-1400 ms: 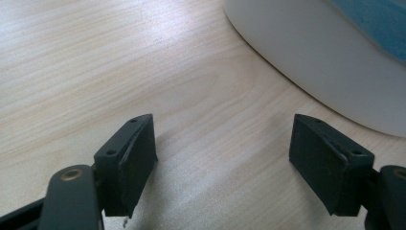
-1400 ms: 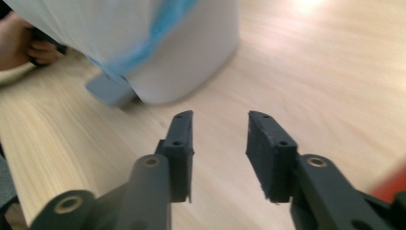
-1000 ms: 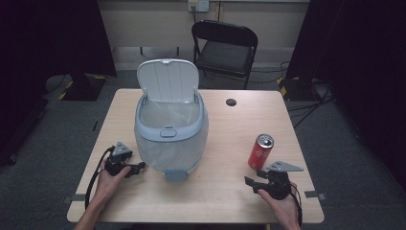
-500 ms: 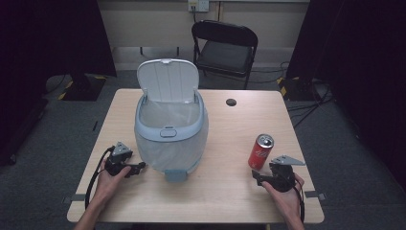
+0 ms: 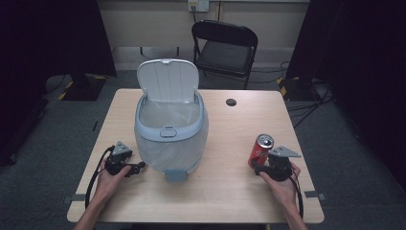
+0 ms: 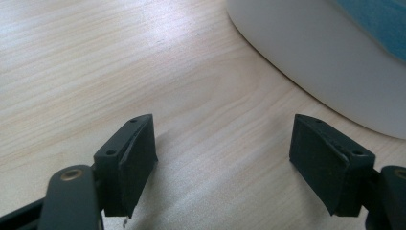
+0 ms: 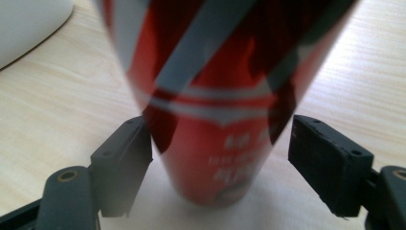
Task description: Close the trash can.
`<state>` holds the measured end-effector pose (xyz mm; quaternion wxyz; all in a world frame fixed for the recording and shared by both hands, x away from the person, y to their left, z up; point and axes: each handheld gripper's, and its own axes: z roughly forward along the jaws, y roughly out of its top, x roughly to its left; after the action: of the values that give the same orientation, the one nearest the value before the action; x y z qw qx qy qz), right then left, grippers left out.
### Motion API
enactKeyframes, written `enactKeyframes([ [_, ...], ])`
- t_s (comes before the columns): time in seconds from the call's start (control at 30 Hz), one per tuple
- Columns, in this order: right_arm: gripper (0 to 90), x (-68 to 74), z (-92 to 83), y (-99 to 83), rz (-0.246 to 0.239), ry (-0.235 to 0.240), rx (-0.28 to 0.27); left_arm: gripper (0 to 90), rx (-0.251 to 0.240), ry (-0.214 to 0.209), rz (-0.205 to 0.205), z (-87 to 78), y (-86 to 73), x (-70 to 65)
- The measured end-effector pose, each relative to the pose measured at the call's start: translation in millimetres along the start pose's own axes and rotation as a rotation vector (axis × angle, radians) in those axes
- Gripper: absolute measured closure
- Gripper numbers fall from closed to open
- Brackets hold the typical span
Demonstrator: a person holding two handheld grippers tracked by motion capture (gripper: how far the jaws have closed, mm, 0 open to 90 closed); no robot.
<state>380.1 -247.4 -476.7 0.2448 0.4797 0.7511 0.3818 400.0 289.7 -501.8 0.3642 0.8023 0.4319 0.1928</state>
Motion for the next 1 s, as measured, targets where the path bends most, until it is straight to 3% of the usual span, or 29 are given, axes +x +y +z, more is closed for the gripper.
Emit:
enactKeyframes([
  [0.17, 33.2, -1.0, 10.8, 5.9, -0.005, 0.006, 0.007, 23.7, 0.000, 0.001, 0.001, 0.0, 0.0, -0.1],
  [0.27, 33.5, -1.0, 10.3, 6.7, -0.004, 0.009, 0.009, 23.7, 0.002, 0.007, 0.002, -0.4, -0.1, -0.3],
  [0.4, 33.7, 0.8, 3.2, 13.1, 0.014, 0.034, -0.030, 23.6, 0.000, 0.010, -0.003, -0.7, -0.5, -0.7],
  [0.67, 33.9, 17.8, -9.7, 29.4, 0.039, 0.145, -0.077, 22.9, -0.001, 0.016, -0.008, -0.8, -0.9, -0.9],
  [1.0, 34.0, 42.8, -24.1, 59.7, 0.006, 0.266, -0.136, 22.7, 0.000, 0.018, -0.006, -1.1, -1.0, -0.8],
])
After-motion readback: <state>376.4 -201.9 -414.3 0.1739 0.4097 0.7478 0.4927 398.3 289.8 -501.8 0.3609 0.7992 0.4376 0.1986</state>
